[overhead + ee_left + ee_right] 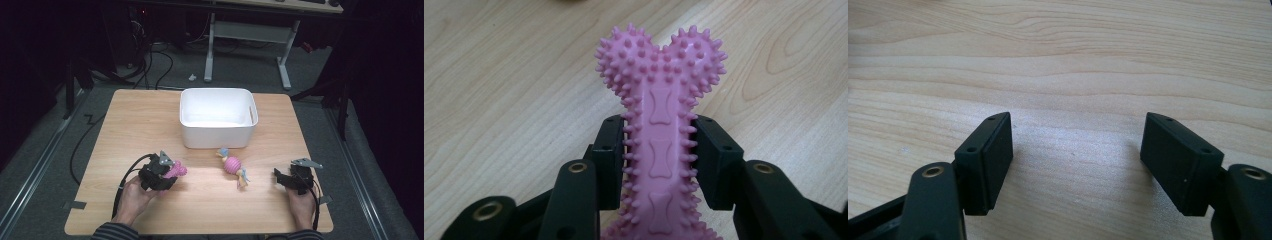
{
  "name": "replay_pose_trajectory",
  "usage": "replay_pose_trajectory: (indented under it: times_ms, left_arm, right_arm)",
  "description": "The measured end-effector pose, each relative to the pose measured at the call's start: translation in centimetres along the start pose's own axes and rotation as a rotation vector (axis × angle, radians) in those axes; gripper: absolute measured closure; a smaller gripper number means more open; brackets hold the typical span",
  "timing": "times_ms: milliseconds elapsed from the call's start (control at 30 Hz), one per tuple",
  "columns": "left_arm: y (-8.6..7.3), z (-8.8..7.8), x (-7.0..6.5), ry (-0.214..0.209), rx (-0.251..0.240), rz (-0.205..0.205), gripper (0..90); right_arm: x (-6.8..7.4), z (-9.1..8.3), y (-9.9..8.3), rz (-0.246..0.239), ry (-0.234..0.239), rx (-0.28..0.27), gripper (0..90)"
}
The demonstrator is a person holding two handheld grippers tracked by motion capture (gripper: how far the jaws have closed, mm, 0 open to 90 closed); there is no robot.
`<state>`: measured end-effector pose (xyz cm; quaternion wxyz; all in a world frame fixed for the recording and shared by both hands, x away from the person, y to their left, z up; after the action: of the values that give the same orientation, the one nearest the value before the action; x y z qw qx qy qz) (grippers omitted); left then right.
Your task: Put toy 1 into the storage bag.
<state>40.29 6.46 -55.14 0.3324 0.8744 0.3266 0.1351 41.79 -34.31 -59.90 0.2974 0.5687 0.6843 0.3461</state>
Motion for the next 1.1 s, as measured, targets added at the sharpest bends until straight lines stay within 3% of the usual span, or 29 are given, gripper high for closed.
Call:
replay_pose_trajectory:
  times_ms: [200,400,833,1100]
  left_arm:
    - [0.7,-0.4,0.4,0.006,-0.018,0.000,59.3]
    - [2.2,-1.3,0.7,0.010,-0.078,0.004,59.5]
    - [4.0,-2.1,1.2,-0.003,-0.092,0.004,59.5]
    - [5.8,-3.3,1.4,-0.020,-0.130,-0.014,59.5]
  right_arm:
    - [0.0,0.0,0.0,-0.001,-0.001,0.001,29.3]
    - [0.0,0.0,0.0,-0.009,0.003,-0.001,29.2]
    - [0.0,0.0,0.0,-0.007,0.002,0.000,29.3]
    - [0.1,0.0,0.0,-0.006,0.003,0.000,29.1]
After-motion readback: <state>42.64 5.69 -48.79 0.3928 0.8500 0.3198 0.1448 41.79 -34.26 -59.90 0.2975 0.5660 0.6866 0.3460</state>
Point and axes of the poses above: each handheld gripper's, and its own axes: z roughly forward along the jaws, y roughly out of its top, x roughly to its left, the point moved 10 cm from there along z, roughly forward along the jaws, and after that the axes turned 8 degrees about -x, right-handed, at the moved point
